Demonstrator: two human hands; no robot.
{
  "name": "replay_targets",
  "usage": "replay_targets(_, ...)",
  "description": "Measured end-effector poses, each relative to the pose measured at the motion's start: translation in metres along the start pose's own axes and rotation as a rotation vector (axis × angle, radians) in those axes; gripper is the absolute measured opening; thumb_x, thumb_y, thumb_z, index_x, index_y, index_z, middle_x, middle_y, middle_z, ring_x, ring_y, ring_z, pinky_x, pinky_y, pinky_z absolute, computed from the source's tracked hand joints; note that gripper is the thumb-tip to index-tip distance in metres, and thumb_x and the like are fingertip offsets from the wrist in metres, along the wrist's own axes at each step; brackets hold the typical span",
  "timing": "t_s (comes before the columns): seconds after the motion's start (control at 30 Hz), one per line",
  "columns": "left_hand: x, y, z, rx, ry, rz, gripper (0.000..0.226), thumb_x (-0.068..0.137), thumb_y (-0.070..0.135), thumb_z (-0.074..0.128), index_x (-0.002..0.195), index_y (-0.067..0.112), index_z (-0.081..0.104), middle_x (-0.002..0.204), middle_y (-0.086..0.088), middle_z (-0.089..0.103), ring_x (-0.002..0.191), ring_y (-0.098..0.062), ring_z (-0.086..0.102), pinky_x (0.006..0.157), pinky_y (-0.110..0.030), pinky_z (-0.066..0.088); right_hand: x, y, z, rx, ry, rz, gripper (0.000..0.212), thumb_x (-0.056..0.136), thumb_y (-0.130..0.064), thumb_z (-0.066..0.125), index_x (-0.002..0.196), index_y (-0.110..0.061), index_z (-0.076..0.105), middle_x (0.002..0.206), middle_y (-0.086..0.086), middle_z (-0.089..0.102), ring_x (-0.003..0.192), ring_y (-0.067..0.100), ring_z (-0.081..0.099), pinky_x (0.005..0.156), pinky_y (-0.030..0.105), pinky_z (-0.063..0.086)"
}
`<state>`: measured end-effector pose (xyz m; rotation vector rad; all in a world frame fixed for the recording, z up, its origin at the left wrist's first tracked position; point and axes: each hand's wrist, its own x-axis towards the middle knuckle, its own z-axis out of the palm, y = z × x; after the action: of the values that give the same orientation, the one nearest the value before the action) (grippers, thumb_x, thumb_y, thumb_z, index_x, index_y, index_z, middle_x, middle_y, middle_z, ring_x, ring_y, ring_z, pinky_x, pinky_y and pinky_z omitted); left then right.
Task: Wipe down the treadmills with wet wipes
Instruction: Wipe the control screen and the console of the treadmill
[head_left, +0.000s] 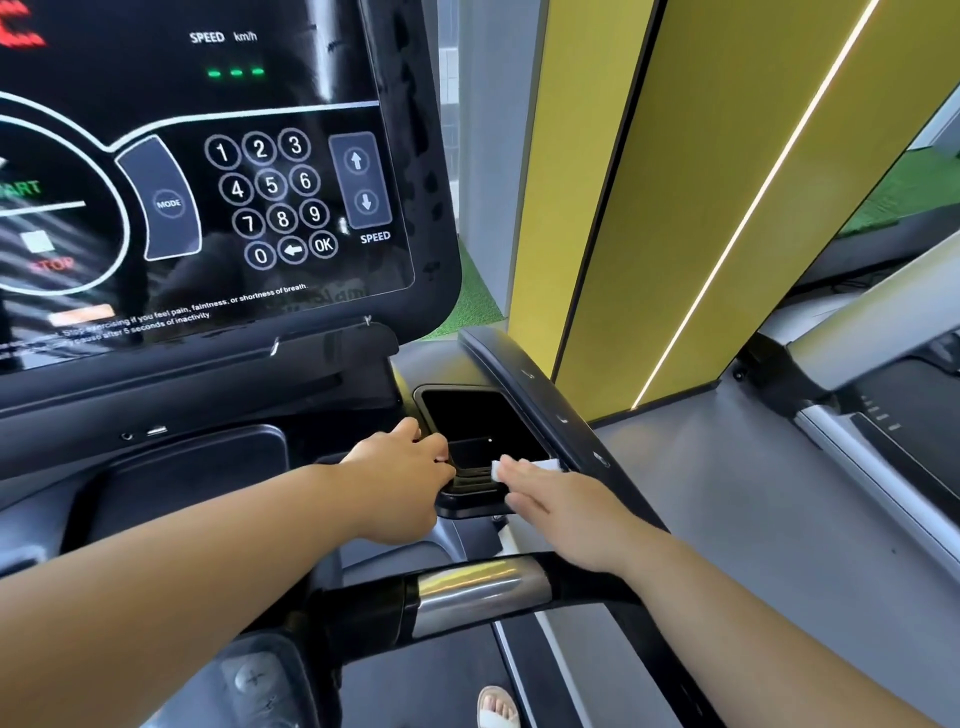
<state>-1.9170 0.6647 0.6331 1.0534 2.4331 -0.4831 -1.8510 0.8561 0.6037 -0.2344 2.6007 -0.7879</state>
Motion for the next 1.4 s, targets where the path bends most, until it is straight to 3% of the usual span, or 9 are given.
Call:
replay_targets(0.47,0.003,0.006,-0.008,-0.013,-0.070,-0.034,0.042,0.097,0.032,0.037,0.136,0.018,0.042,0.131,-0.003,0.037,0.111,-0.027,0.034,0.094,-0.039,0.044,0.008,0.002,0.004,-0.123,0.062,-0.022,0.036,0.104,-0.023,0.035,0.139,-0.024,0.045,0.146,0.000,0.045,0.133,0.018,0.041,0.109,0.032,0.033)
replay_targets(0.53,0.004,0.009,-0.011,-0.016,-0.073,-0.028,0.041,0.098,0.033,0.035,0.135,0.018,0.042,0.131,-0.004,0.037,0.110,-0.027,0.034,0.095,-0.039,0.043,0.009,-0.002,0.006,0.044,0.053,-0.055,0.035,0.104,-0.024,0.037,0.117,-0.050,0.057,0.119,-0.009,0.063,0.113,0.006,0.055,0.110,0.032,0.034)
replay_targets(0.6,0.005,0.010,-0.012,-0.061,-0.072,-0.006,0.041,0.099,0.033,0.035,0.136,0.016,0.043,0.135,-0.004,0.036,0.116,-0.026,0.036,0.097,-0.040,0.042,0.007,0.009,0.004,0.191,0.088,-0.012,0.034,0.103,-0.033,0.037,0.093,-0.051,0.065,0.087,-0.006,0.066,0.088,0.007,0.060,0.104,0.034,0.041)
replay_targets(0.67,0.005,0.009,-0.012,-0.114,-0.073,0.017,0.042,0.099,0.032,0.036,0.137,0.015,0.043,0.139,-0.004,0.034,0.121,-0.024,0.036,0.100,-0.041,0.042,0.004,0.028,-0.001,0.215,0.098,0.077,0.031,0.101,-0.038,0.038,0.112,-0.028,0.065,0.103,0.010,0.065,0.101,0.023,0.060,0.097,0.030,0.041)
replay_targets(0.73,0.005,0.007,-0.011,-0.122,-0.069,0.032,0.043,0.099,0.033,0.036,0.138,0.015,0.041,0.141,-0.003,0.033,0.123,-0.023,0.036,0.101,-0.040,0.041,0.000,0.039,-0.003,0.120,0.083,0.116,0.032,0.102,-0.028,0.036,0.127,-0.033,0.057,0.116,0.003,0.062,0.108,0.022,0.056,0.096,0.028,0.041)
replay_targets(0.87,0.005,0.009,-0.011,-0.105,-0.057,0.030,0.043,0.099,0.034,0.037,0.137,0.016,0.042,0.140,-0.002,0.034,0.121,-0.022,0.037,0.101,-0.040,0.041,0.003,0.028,0.001,-0.024,0.124,0.056,0.033,0.102,-0.016,0.034,0.128,-0.022,0.054,0.092,-0.015,0.044,0.088,0.009,0.039,0.075,0.005,0.033)
replay_targets(1.07,0.006,0.011,-0.013,-0.082,-0.057,0.027,0.043,0.099,0.035,0.036,0.137,0.017,0.042,0.138,-0.002,0.035,0.116,-0.021,0.039,0.098,-0.039,0.043,0.000,0.042,0.000,-0.118,0.143,-0.076,0.034,0.102,-0.028,0.037,0.128,-0.039,0.055,0.107,-0.021,0.054,0.108,0.000,0.049,0.092,0.016,0.034)
replay_targets(1.27,0.006,0.012,-0.012,-0.072,-0.043,0.015,0.044,0.099,0.037,0.035,0.138,0.018,0.041,0.138,-0.002,0.035,0.118,-0.022,0.038,0.097,-0.039,0.044,0.001,0.039,0.005,-0.125,0.142,0.066,0.041,0.101,-0.015,0.035,0.139,-0.025,0.046,0.135,0.001,0.054,0.119,0.019,0.053,0.099,0.030,0.041)
replay_targets(1.4,0.008,0.014,-0.014,-0.066,-0.053,0.013,0.044,0.099,0.038,0.035,0.137,0.017,0.042,0.136,-0.003,0.036,0.115,-0.023,0.039,0.095,-0.040,0.045,-0.004,0.042,0.007,-0.072,0.159,0.063,0.049,0.100,-0.008,0.036,0.146,-0.026,0.037,0.150,-0.008,0.037,0.137,0.012,0.036,0.111,0.025,0.029)
